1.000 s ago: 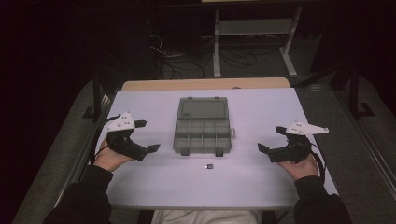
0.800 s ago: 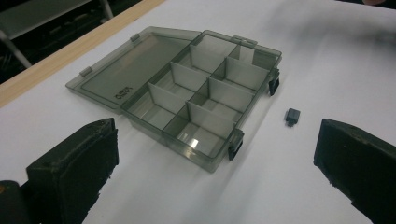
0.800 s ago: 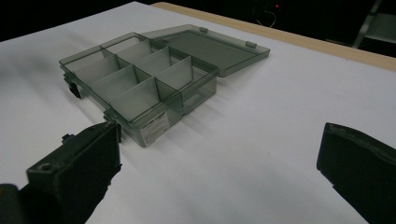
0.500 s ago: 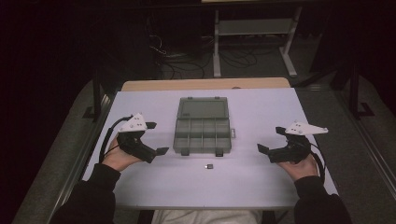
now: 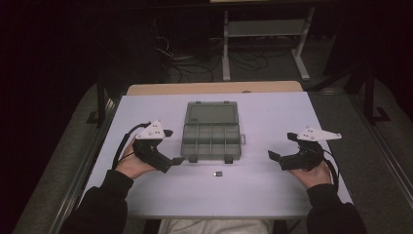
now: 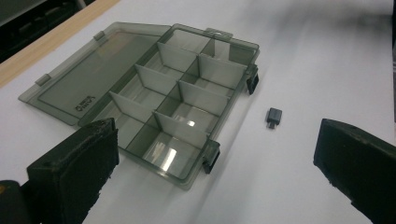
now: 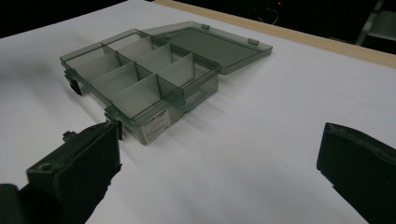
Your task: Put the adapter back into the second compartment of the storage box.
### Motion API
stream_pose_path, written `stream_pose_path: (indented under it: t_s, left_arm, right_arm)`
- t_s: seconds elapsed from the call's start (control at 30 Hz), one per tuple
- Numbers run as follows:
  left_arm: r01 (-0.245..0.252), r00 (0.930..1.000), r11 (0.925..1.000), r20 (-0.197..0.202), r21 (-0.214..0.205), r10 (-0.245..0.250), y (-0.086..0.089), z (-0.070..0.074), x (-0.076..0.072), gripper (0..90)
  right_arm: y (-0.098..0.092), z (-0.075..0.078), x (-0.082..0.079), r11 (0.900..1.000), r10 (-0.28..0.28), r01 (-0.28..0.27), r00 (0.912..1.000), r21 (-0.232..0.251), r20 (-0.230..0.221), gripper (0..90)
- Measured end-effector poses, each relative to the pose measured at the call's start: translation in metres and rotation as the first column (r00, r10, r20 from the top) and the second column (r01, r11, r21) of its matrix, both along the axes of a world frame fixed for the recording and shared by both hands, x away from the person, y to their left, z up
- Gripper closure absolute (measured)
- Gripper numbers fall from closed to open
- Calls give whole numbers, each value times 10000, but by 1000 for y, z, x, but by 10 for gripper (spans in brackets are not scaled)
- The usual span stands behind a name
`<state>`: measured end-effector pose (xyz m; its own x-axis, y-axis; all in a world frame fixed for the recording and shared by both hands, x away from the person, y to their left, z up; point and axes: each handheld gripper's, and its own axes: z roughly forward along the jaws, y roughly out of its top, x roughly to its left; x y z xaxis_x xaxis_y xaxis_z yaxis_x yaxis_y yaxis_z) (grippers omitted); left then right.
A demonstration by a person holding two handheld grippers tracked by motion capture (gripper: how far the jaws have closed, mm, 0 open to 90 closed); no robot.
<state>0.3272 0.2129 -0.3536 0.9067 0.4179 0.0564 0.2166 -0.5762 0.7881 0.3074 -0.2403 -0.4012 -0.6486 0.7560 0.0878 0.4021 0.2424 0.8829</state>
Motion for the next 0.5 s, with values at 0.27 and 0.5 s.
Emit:
stream_pose_path:
  t_s: [0.27,0.5]
  left_arm:
    - [201,9998,9998,-46,91,-200,-8,-2,0,0]
    - [407,9991,9989,-138,224,-404,-17,-5,0,0]
  right_arm:
    - [0,0,0,10000,33,-33,10000,-14,9,0]
    - [1,0,0,10000,36,-36,10000,-18,-24,0]
